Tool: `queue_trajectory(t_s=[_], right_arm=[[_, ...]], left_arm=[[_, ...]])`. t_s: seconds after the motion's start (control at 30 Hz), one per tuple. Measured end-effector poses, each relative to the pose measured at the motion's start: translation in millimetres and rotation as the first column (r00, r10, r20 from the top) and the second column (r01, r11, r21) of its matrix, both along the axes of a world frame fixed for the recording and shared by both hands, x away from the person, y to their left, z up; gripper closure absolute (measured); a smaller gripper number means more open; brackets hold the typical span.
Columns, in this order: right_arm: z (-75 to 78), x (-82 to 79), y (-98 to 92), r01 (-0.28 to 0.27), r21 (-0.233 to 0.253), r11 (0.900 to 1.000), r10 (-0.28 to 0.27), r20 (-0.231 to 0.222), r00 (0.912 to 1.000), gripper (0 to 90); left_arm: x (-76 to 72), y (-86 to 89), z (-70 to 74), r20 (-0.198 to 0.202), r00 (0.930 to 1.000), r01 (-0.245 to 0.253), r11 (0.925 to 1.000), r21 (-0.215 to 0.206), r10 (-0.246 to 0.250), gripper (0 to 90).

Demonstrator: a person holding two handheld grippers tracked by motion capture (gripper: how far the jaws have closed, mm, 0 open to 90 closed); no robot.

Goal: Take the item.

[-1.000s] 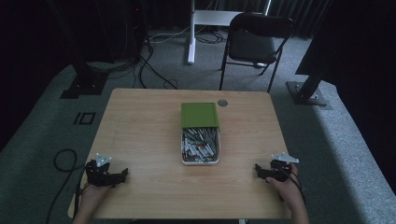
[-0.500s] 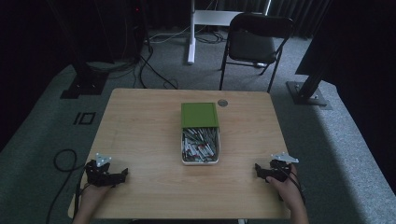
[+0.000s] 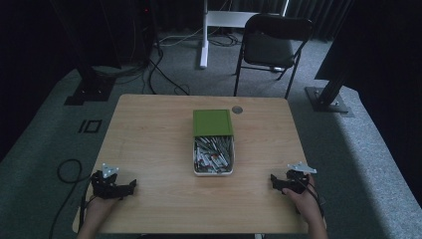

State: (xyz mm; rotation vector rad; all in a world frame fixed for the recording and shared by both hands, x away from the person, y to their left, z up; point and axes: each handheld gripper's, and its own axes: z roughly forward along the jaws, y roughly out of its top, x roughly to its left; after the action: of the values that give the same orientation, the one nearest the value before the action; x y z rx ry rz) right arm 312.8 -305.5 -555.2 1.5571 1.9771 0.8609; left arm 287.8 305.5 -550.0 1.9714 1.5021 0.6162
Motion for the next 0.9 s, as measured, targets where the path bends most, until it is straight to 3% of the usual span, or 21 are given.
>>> queue_trajectory(t_s=[0.9], right_arm=[[48.1, 6.9, 24.5, -0.044, 0.022, 0.999, 0.041, 0.114, 0.9926, 13.6]], left_arm=[[0.0, 0.0, 0.0, 0.0, 1.0, 0.0, 1.0, 0.0, 0.0, 1.3]])
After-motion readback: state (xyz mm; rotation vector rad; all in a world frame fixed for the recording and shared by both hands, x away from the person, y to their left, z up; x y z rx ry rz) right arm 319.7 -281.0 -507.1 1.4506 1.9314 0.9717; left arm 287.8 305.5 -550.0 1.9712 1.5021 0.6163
